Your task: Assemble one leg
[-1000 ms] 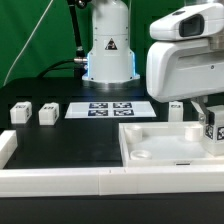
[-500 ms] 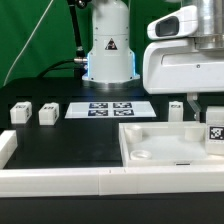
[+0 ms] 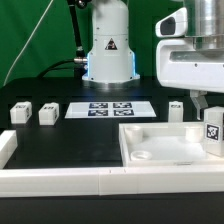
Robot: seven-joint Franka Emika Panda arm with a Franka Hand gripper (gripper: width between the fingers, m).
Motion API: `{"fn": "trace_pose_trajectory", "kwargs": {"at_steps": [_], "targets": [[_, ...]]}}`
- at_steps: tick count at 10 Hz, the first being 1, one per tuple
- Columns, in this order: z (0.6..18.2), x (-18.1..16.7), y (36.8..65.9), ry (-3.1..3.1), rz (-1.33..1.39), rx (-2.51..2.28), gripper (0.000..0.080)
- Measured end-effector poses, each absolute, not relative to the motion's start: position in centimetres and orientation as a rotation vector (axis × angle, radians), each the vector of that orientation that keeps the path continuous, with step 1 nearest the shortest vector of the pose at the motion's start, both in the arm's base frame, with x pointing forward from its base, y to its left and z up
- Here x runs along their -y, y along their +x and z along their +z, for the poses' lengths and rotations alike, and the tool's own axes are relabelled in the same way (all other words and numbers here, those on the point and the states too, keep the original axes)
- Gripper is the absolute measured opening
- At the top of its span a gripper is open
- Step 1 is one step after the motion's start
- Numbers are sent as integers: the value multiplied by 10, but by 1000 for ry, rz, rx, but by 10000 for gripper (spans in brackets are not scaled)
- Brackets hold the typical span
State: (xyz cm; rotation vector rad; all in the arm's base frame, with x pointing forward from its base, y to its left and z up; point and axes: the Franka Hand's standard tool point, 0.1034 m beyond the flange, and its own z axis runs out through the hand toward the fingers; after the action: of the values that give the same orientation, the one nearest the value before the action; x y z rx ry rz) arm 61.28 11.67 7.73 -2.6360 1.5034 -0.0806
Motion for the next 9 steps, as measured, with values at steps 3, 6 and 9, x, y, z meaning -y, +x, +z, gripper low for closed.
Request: {"fn": "trace_pose_trajectory", "kwargs": {"at_steps": [3, 6, 9], "targets": [[77, -118, 613, -2651, -77, -1466, 451], [77, -116, 613, -2785, -92, -1202, 634], [77, -122, 612, -2969, -108, -693, 649]]}}
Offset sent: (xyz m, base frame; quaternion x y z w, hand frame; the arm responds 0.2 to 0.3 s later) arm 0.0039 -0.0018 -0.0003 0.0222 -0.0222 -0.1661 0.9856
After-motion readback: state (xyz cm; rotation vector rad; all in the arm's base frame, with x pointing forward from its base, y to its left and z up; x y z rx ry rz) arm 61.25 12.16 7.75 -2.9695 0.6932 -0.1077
